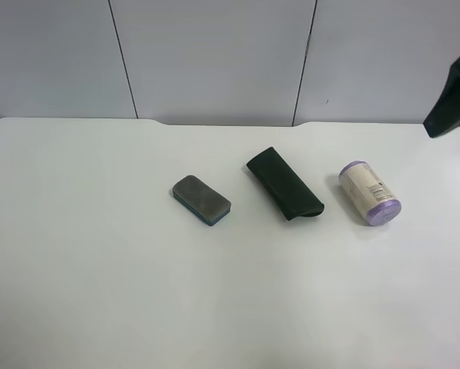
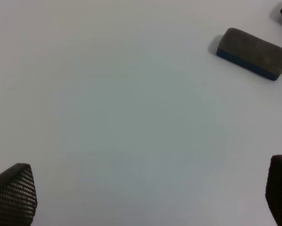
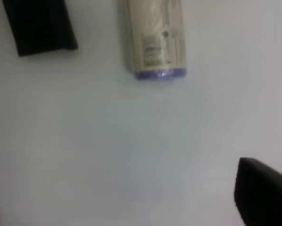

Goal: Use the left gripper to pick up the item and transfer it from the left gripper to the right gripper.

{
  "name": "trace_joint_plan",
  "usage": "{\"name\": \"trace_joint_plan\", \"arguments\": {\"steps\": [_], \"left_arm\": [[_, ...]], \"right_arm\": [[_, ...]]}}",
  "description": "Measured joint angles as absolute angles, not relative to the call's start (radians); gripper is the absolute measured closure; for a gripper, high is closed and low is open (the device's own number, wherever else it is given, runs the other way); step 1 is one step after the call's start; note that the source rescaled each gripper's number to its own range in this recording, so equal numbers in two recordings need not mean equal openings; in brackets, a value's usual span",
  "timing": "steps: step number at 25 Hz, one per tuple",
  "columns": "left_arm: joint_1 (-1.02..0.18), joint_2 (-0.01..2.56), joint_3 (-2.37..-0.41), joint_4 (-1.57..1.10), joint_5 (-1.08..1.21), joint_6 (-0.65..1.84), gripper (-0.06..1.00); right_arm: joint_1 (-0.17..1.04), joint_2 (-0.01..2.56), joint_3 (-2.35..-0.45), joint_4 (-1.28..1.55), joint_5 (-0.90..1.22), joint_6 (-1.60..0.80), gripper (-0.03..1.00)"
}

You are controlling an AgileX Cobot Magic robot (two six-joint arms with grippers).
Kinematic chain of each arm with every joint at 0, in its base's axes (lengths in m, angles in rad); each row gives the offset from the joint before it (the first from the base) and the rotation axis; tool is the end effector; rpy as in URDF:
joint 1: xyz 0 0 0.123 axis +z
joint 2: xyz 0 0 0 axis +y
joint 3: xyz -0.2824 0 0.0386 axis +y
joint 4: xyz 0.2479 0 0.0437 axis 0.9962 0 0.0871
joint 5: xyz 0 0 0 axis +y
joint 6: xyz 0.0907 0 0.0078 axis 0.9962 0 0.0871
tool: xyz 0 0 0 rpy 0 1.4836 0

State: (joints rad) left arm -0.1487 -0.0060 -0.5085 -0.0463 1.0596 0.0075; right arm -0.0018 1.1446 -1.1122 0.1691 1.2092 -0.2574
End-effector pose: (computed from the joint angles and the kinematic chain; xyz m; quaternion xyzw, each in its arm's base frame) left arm -0.0072 -0.0026 0.2797 0.0673 0.8462 -0.0603 0.5251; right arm 0.2042 0.0140 0.3496 -0.1115 0.9686 0.0561 0.2150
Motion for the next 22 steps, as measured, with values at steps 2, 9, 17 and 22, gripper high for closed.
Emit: {"name": "trace_joint_plan", "arguments": {"steps": [2, 9, 17, 22], "left_arm": [[-0.149, -0.006, -0.508, -0.046, 1.060, 0.008, -0.04], [-0.149, -0.006, -0.508, -0.046, 1.060, 0.008, -0.04], [-0.149, -0.006, -0.508, -0.046, 1.060, 0.008, -0.04], [-0.149, -0.006, -0.508, -0.046, 1.060, 0.008, -0.04]], "right_arm": [[-0.002, 1.054, -1.027, 0.172, 1.212, -0.257, -0.03], [-0.002, 0.698, -0.762, 0.172, 1.216, -0.249, -0.03], [-0.002, 0.313, -0.593, 0.168, 1.205, -0.203, -0.03], [-0.002, 0.163, -0.542, 0.166, 1.131, -0.193, -0.03]]}}
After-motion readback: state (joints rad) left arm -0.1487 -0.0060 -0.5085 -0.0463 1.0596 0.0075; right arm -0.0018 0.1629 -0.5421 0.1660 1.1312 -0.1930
